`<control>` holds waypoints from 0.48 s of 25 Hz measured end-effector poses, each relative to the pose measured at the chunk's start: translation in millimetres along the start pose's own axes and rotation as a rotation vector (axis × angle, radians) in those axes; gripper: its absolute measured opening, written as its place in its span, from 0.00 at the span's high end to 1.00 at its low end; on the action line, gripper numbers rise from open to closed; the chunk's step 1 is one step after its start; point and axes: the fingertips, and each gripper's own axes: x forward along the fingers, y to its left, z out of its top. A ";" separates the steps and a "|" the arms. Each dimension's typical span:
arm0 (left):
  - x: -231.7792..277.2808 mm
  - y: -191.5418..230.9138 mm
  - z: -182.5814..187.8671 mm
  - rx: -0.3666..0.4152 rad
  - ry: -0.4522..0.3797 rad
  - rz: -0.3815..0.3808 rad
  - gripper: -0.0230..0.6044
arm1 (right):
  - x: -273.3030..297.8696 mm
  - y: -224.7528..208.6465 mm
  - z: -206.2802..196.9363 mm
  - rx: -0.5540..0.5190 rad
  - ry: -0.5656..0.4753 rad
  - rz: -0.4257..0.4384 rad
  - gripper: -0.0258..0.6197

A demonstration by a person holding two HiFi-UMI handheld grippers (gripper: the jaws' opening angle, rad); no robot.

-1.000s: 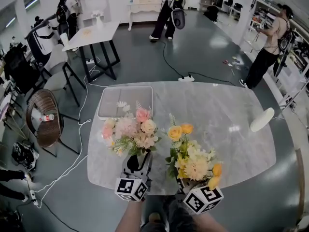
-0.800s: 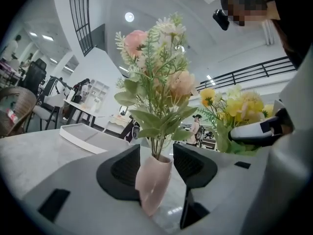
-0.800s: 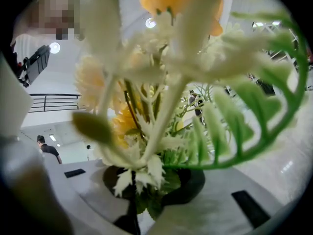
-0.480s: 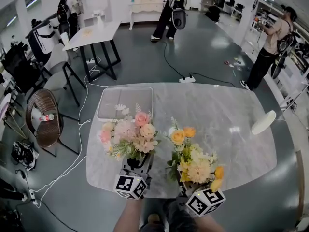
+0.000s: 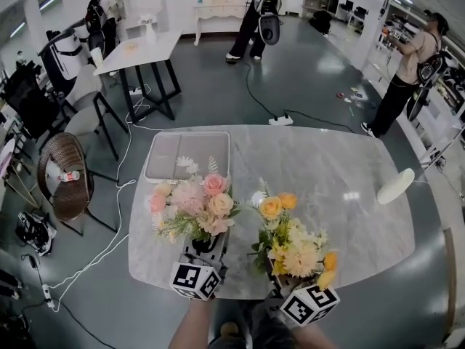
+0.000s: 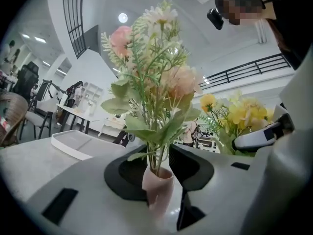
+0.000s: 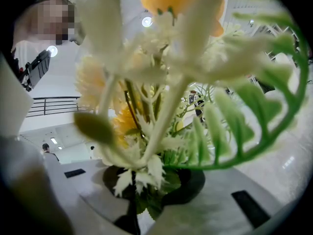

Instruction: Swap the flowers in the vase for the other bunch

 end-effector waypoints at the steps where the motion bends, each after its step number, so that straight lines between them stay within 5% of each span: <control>1: -0.1 0.9 0.3 0.000 -0.002 0.001 0.74 | 0.3 -0.7 -1.0 0.003 -0.001 -0.002 0.82; 12: -0.9 2.1 21.3 0.017 -0.011 0.005 0.81 | -1.3 2.0 7.5 0.031 -0.028 -0.018 0.82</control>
